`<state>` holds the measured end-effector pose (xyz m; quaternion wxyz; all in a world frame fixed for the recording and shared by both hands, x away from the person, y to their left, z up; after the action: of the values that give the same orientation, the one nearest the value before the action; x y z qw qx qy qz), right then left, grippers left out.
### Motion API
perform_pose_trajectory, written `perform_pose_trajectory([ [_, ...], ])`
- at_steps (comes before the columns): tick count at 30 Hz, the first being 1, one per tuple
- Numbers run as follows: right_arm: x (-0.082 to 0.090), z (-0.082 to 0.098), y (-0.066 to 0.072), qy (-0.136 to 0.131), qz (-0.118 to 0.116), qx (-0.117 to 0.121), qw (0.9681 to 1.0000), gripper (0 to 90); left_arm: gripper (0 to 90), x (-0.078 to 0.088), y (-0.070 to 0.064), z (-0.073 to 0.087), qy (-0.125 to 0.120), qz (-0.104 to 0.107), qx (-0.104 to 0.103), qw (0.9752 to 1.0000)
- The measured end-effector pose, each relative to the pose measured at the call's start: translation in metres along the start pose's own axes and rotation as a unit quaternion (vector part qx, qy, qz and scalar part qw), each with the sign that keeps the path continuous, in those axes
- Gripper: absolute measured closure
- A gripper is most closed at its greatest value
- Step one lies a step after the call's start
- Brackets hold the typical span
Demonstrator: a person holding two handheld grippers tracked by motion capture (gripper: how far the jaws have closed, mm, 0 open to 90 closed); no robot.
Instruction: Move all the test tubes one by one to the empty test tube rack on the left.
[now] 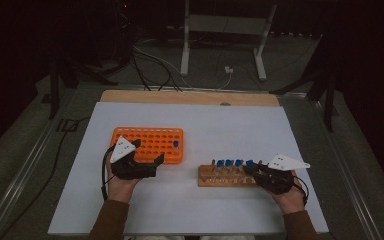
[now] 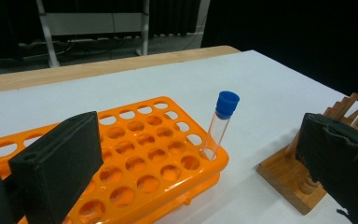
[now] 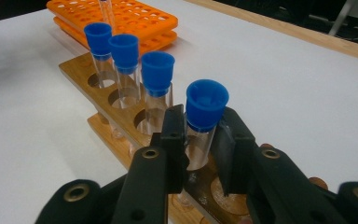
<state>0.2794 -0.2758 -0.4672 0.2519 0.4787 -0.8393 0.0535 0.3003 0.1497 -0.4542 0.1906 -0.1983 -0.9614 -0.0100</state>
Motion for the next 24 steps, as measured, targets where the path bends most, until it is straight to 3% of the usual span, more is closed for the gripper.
perform_pose_trajectory([
  [11,0.001,-0.004,0.004,-0.001,0.003,0.004,1.0,76.8,1.9,0.003,0.001,-0.003,-0.007,-0.002,-0.003,1.0],
  [12,0.002,-0.007,0.004,-0.001,-0.002,-0.001,1.0,76.8,1.9,0.003,0.001,-0.003,-0.008,-0.001,-0.001,1.0],
  [13,0.003,-0.008,0.005,-0.001,-0.005,-0.001,1.0,76.8,3.9,0.003,0.001,-0.003,-0.002,0.017,0.003,0.9998],
  [16,0.005,-0.012,0.006,-0.001,-0.004,-0.001,1.0,76.8,5.8,0.002,0.0,-0.002,0.001,0.018,0.0,0.9998],
  [24,0.021,-0.029,0.008,-0.023,-0.007,0.002,0.9997,77.0,1.8,0.003,0.0,-0.003,0.0,0.016,0.005,0.9999],
])
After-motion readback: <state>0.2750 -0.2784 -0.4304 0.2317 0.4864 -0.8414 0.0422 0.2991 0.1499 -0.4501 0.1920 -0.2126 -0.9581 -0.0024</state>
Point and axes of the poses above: each handheld gripper's, and its own axes: x roughly backward along the jaws, z roughly out of its underside, y roughly to its left, the point moved 1 cm from there along -x, roughly forward along the jaws, and after that the axes turned 14 degrees about -z, right-handed, at the moved point
